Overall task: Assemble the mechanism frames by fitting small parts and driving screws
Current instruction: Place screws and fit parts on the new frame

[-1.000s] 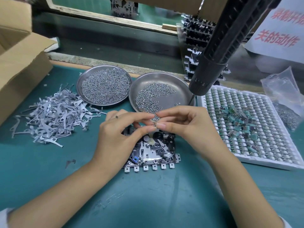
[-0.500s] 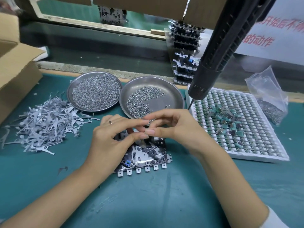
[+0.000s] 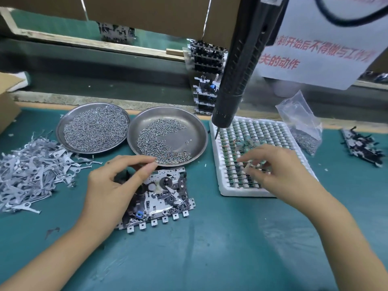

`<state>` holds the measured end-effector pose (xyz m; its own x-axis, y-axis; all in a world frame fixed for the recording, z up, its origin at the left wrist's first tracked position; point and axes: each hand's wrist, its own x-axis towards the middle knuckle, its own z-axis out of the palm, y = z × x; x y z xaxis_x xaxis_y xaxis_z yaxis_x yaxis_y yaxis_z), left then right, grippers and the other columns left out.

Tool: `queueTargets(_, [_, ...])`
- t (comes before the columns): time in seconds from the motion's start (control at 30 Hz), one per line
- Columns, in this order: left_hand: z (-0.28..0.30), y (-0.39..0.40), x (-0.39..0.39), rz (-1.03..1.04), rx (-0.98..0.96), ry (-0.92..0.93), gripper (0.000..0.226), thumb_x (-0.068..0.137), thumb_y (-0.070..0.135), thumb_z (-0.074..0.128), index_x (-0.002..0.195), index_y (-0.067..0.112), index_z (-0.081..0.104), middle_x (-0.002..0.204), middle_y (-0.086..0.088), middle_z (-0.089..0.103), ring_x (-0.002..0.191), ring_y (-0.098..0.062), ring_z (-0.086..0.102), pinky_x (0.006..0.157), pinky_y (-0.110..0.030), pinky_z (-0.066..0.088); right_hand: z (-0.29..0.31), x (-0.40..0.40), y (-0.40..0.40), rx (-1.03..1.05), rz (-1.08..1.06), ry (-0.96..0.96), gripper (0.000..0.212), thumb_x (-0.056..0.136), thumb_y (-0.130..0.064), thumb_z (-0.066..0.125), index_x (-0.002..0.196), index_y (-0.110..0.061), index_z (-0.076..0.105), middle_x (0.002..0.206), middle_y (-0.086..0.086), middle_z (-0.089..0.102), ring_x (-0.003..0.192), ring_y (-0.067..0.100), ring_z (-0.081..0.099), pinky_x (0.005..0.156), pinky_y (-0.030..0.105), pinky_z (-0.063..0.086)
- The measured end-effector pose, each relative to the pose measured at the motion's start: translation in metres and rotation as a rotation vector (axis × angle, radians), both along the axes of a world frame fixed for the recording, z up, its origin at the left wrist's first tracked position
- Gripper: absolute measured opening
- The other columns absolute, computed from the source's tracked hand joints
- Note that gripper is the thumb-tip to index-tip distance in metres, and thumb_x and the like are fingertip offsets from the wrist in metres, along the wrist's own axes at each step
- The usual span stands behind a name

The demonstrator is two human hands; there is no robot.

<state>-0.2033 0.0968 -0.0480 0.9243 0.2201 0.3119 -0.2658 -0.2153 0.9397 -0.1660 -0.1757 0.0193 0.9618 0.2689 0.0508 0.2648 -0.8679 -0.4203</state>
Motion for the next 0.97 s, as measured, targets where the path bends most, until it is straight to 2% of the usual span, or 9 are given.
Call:
queueTargets(0.1, [0.001, 0.001, 0.0, 0.022, -0.033, 0.015, 0.017, 0.071, 0.031, 0.072, 0.085, 0.04, 0.073, 0.086, 0.01, 0.072, 0.076, -0.007, 0.065, 0.072, -0.015, 0.05, -0.008, 0.0, -0.013, -0.111, 0.005, -0.018, 0.023, 0.085, -0.004, 0.067, 0.105, -0.014, 0.073, 0.096, -0.002, 0.062, 0.083, 0.014, 0.054, 0.07, 0.015, 0.029])
queueTargets(0.2, [0.002, 0.002, -0.001, 0.027, -0.049, 0.023, 0.017, 0.07, 0.034, 0.071, 0.085, 0.041, 0.073, 0.084, 0.011, 0.072, 0.075, -0.007, 0.065, 0.072, -0.017, 0.052, -0.016, 0.001, -0.013, -0.104, 0.005, -0.037, 0.024, 0.086, 0.0, 0.065, 0.107, -0.008, 0.072, 0.103, 0.006, 0.063, 0.085, 0.019, 0.056, 0.074, 0.015, 0.031])
queueTargets(0.33, [0.004, 0.001, -0.002, 0.06, -0.068, 0.049, 0.014, 0.068, 0.033, 0.073, 0.081, 0.037, 0.075, 0.081, 0.012, 0.072, 0.069, -0.007, 0.062, 0.067, -0.018, 0.051, -0.017, 0.001, -0.012, 0.02, 0.01, -0.103, 0.017, 0.083, 0.005, 0.067, 0.094, -0.005, 0.075, 0.091, 0.004, 0.064, 0.084, 0.022, 0.061, 0.072, 0.005, 0.035])
queueTargets(0.43, [0.006, 0.0, -0.003, 0.054, -0.063, 0.046, 0.016, 0.068, 0.03, 0.073, 0.085, 0.032, 0.074, 0.082, 0.011, 0.072, 0.068, -0.003, 0.061, 0.066, -0.015, 0.051, -0.01, -0.012, 0.005, 0.536, -0.023, 0.003, 0.019, 0.078, -0.007, 0.072, 0.083, -0.025, 0.077, 0.085, -0.006, 0.071, 0.08, 0.01, 0.067, 0.071, 0.007, 0.044])
queueTargets(0.53, [0.007, -0.002, -0.003, 0.037, -0.026, 0.035, 0.018, 0.069, 0.025, 0.073, 0.086, 0.03, 0.073, 0.085, 0.009, 0.072, 0.07, 0.0, 0.062, 0.069, -0.008, 0.046, -0.015, -0.02, 0.041, 1.153, 0.028, 0.389, 0.024, 0.072, -0.012, 0.066, 0.091, -0.022, 0.078, 0.088, 0.001, 0.073, 0.08, 0.017, 0.071, 0.072, 0.017, 0.052])
queueTargets(0.6, [0.007, -0.002, -0.003, 0.026, 0.003, 0.034, 0.017, 0.07, 0.026, 0.073, 0.085, 0.033, 0.073, 0.086, 0.011, 0.072, 0.076, 0.0, 0.063, 0.073, -0.008, 0.045, -0.024, -0.018, 0.062, 1.323, 0.033, 0.568, 0.025, 0.073, -0.007, 0.063, 0.092, -0.015, 0.077, 0.089, 0.006, 0.072, 0.085, 0.022, 0.071, 0.075, 0.021, 0.054])
queueTargets(0.73, [0.008, -0.002, -0.004, 0.01, 0.075, 0.012, 0.017, 0.071, 0.03, 0.071, 0.086, 0.037, 0.071, 0.086, 0.018, 0.07, 0.083, -0.005, 0.063, 0.084, -0.026, 0.047, -0.029, -0.009, 0.088, 1.378, -0.033, 0.67, 0.024, 0.074, -0.007, 0.063, 0.094, -0.01, 0.075, 0.09, 0.012, 0.073, 0.091, 0.024, 0.071, 0.075, 0.02, 0.054])
queueTargets(0.87, [0.009, -0.004, -0.003, -0.008, 0.142, -0.038, 0.017, 0.072, 0.03, 0.07, 0.086, 0.04, 0.069, 0.086, 0.026, 0.068, 0.083, 0.001, 0.061, 0.085, -0.031, 0.044, -0.034, -0.006, 0.099, 1.379, -0.034, 0.613, 0.027, 0.074, -0.009, 0.065, 0.1, -0.009, 0.07, 0.09, 0.011, 0.073, 0.088, 0.025, 0.072, 0.073, 0.02, 0.055])
queueTargets(0.97, [0.008, -0.003, -0.004, -0.017, 0.123, -0.04, 0.019, 0.071, 0.032, 0.07, 0.088, 0.042, 0.069, 0.085, 0.021, 0.069, 0.082, -0.003, 0.061, 0.085, -0.038, 0.045, -0.041, -0.009, 0.103, 1.297, -0.044, 0.535, 0.026, 0.075, -0.006, 0.068, 0.1, -0.012, 0.071, 0.089, 0.009, 0.074, 0.085, 0.02, 0.071, 0.076, 0.021, 0.055])
